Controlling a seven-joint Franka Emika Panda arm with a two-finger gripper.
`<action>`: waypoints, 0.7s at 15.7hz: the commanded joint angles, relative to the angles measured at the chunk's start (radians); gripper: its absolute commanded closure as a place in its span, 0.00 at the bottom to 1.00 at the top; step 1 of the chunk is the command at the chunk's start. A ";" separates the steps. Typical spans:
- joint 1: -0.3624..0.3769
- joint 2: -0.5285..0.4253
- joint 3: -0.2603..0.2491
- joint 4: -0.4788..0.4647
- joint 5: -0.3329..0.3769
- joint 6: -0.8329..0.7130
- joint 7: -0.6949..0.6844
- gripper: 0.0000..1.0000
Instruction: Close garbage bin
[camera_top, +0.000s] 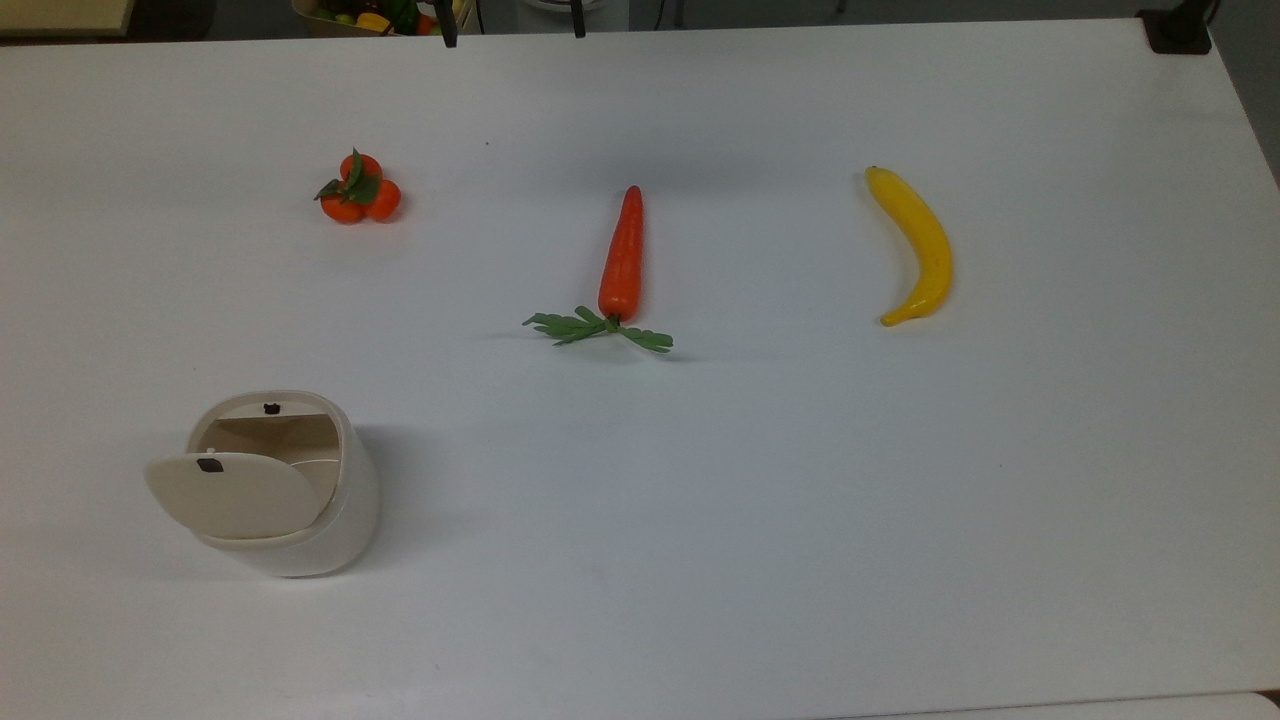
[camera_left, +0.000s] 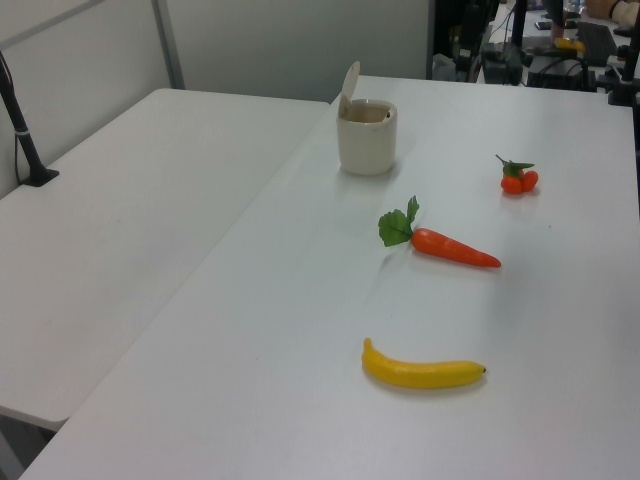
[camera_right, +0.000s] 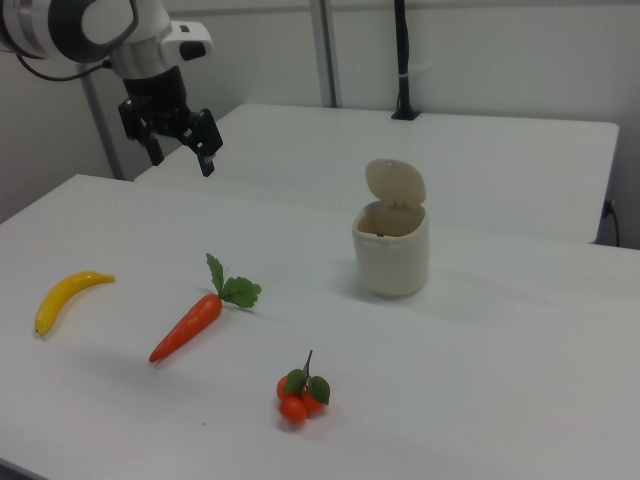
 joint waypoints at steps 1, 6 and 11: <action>0.001 -0.016 -0.006 -0.024 0.007 0.027 -0.010 0.00; 0.001 -0.013 -0.006 -0.027 0.009 0.056 -0.014 0.03; 0.001 -0.013 -0.006 -0.035 0.012 0.093 -0.021 0.48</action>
